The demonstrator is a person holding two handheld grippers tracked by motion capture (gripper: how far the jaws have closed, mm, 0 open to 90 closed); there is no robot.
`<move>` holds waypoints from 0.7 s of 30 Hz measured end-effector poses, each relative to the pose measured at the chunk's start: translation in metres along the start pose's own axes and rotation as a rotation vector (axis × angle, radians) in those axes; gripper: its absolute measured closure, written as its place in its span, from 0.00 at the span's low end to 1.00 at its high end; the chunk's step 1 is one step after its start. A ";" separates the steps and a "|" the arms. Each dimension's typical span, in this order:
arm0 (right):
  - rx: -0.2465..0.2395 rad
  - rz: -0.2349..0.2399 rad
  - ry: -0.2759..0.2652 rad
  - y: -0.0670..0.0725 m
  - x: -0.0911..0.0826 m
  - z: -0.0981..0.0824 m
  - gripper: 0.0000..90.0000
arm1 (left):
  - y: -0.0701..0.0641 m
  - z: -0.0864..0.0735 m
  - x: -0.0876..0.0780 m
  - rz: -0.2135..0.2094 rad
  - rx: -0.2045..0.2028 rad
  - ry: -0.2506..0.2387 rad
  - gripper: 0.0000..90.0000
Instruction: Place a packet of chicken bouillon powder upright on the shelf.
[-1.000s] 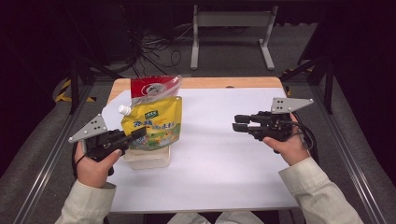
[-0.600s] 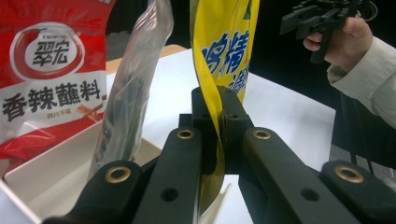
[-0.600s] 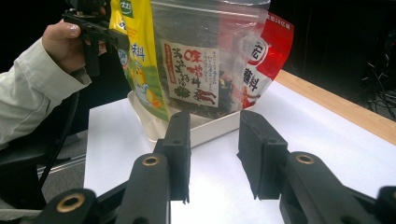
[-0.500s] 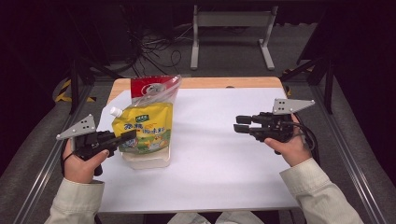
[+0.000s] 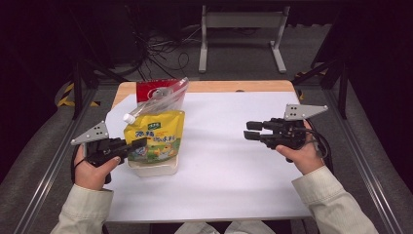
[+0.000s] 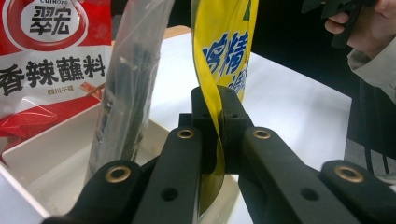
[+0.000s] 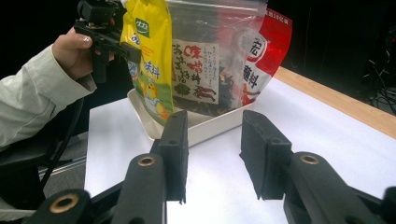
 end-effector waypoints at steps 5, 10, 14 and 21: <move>0.007 0.001 -0.002 -0.001 -0.001 -0.002 0.68 | 0.002 -0.007 -0.001 -0.002 -0.032 -0.025 0.98; 0.012 0.003 -0.001 -0.001 -0.001 -0.004 0.67 | 0.004 -0.013 -0.001 0.009 -0.047 -0.044 0.98; 0.017 0.002 0.000 -0.002 -0.001 -0.005 0.67 | 0.003 -0.019 0.000 0.025 -0.039 0.011 0.98; 0.020 0.002 0.005 -0.002 0.001 -0.007 0.66 | 0.003 -0.033 0.008 0.010 -0.070 0.037 0.98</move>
Point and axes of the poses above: each handheld gripper's, and its own axes: x roughly forward along the jaws, z roughly out of its top, y roughly to its left, the point moved 1 cm from there along x, roughly forward along the jaws, and after that the axes turned 4 degrees about x, right-handed, at the moved point
